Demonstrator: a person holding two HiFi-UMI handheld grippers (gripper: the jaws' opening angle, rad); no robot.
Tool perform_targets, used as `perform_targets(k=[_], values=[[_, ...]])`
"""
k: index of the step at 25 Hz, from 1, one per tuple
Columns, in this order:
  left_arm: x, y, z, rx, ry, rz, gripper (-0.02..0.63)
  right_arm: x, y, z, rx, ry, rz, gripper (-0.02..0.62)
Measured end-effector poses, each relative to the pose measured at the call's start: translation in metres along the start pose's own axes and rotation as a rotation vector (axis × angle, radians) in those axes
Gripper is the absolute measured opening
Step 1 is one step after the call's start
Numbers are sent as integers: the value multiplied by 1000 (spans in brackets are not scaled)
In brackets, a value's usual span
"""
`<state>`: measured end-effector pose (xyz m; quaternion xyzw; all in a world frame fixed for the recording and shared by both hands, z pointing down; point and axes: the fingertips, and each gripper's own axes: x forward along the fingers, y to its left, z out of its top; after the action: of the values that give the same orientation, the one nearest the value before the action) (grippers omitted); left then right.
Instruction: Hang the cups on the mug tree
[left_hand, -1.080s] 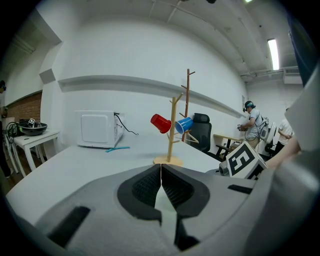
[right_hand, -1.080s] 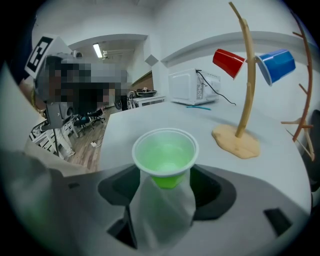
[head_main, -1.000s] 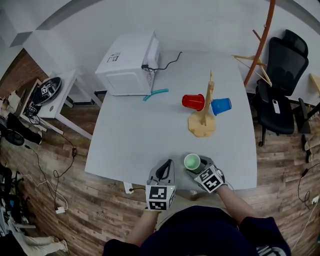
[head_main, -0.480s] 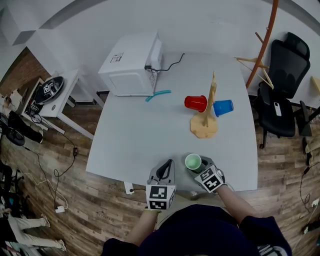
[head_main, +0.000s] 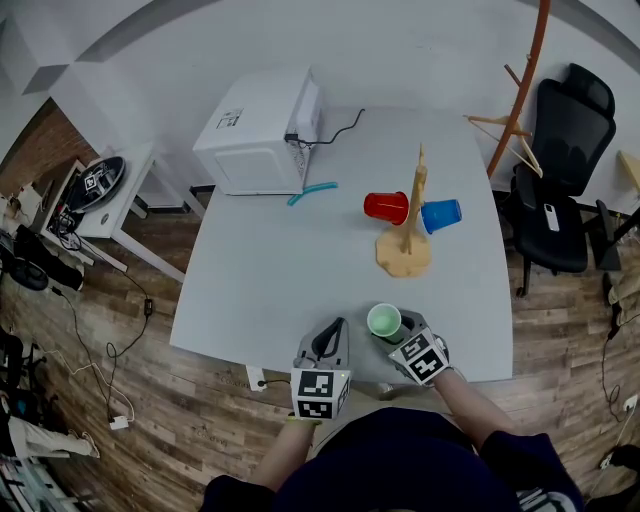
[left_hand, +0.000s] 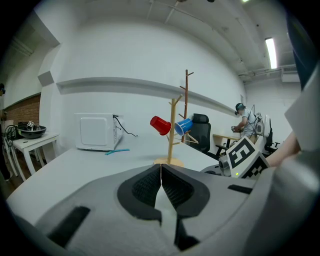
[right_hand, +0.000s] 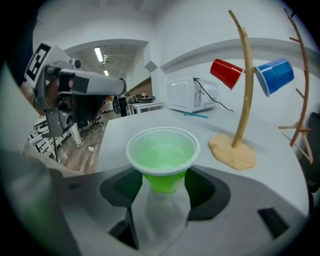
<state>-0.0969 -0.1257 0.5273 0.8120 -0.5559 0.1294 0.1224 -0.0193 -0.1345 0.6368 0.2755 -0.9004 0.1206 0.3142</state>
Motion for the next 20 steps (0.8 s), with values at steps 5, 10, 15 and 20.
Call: perform_targets(k=[5,10,15,20], values=[[1,-3,5,0,-8,-10,20,-10,0,17,37,-42,16,275],[3,-8,9,5,-22,-22,20,-20,-2,32,59,-83,26,272],[4,-14,17,12,-46,-33,20,-34,-7,47,68,-126,21,268],[2,-19,28,16,-74,-45,20,-50,-18,66,99,-182,14,267]])
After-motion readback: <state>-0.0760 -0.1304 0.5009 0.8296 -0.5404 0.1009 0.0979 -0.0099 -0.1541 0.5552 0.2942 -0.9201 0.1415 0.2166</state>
